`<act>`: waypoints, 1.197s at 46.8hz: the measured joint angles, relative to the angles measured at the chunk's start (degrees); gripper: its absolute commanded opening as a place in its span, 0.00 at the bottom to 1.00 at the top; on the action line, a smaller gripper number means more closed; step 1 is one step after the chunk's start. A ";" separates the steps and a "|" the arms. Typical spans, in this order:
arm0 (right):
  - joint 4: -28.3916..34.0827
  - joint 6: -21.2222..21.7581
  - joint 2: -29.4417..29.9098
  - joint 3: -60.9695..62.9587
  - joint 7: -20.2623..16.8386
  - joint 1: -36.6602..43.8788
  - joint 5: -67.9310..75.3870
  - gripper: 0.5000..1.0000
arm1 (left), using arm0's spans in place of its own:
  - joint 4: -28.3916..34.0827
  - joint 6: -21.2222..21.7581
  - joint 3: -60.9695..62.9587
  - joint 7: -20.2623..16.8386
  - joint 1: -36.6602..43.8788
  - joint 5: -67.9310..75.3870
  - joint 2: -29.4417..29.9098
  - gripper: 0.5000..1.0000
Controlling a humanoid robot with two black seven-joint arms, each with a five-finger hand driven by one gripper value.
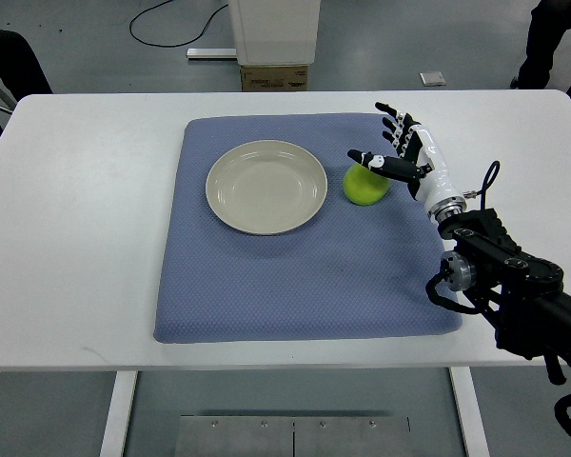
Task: Place pear on plate with right hand
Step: 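Close the right hand's fingers around the green pear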
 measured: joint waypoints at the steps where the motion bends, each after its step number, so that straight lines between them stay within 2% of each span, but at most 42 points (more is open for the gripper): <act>1: -0.05 -0.02 0.00 -0.19 0.00 -0.08 0.00 0.99 | 0.00 0.00 0.00 0.00 -0.01 0.00 0.00 1.00; 24: -0.63 -0.43 0.43 -1.91 0.00 -2.14 0.04 0.97 | 0.02 0.00 0.01 0.00 0.01 0.00 0.00 1.00; 41: -1.15 -0.43 0.95 -4.69 -0.01 -3.10 0.07 0.88 | 0.02 0.00 0.01 0.00 -0.01 0.00 0.00 1.00; 45: -1.16 -0.44 1.11 -5.19 -0.01 -3.12 0.09 0.79 | 0.01 0.00 0.01 0.00 -0.01 0.00 0.00 1.00; 50: -1.16 -0.44 1.14 -5.50 -0.01 -3.13 0.09 0.55 | 0.02 0.00 0.01 0.00 0.00 0.00 0.00 1.00; 54: -1.16 -0.44 1.14 -6.20 0.00 -3.13 0.09 0.16 | 0.01 0.00 0.01 0.00 0.01 0.00 0.00 1.00; 55: -1.16 -0.44 1.13 -6.61 0.00 -3.12 0.09 0.03 | 0.01 0.00 0.01 0.00 0.00 0.00 0.00 1.00; 56: -1.16 -0.44 1.14 -6.84 0.01 -3.12 0.09 0.00 | 0.01 0.00 0.01 0.00 0.02 0.00 0.00 1.00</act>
